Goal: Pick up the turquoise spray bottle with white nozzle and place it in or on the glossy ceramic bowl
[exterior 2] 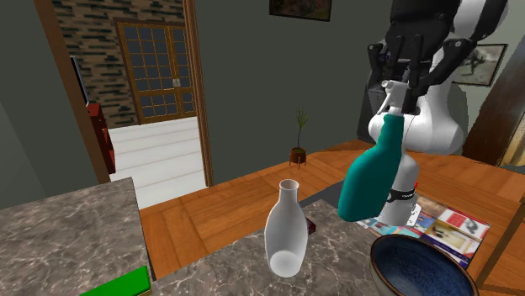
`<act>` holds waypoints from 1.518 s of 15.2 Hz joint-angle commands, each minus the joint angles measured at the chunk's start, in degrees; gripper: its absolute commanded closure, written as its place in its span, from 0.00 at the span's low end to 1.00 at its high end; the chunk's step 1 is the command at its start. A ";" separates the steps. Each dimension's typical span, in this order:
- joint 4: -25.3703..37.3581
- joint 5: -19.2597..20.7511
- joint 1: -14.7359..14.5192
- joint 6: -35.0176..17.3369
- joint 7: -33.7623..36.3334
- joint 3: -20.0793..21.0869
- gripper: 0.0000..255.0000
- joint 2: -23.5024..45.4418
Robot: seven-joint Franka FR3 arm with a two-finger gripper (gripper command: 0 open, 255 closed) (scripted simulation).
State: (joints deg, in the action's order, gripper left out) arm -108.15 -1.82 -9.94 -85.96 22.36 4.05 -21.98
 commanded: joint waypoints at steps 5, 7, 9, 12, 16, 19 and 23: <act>-2.13 -2.60 -2.37 3.36 6.91 4.74 1.00 -5.76; -2.18 -3.64 -3.15 4.51 9.35 6.46 1.00 -7.12; -1.99 -4.65 -3.84 5.57 11.63 8.08 1.00 -8.18; -5.18 -4.83 -3.94 3.36 11.46 8.15 1.00 -9.16; -9.24 -5.06 -4.09 0.43 11.26 8.27 1.00 -10.29; -12.16 -5.24 -4.20 -1.76 11.13 8.38 1.00 -11.03; -15.89 -5.49 -4.35 -4.68 10.98 8.57 1.00 -11.84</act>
State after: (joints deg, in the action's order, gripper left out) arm -123.18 -7.23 -14.24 -89.95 33.33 12.55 -33.62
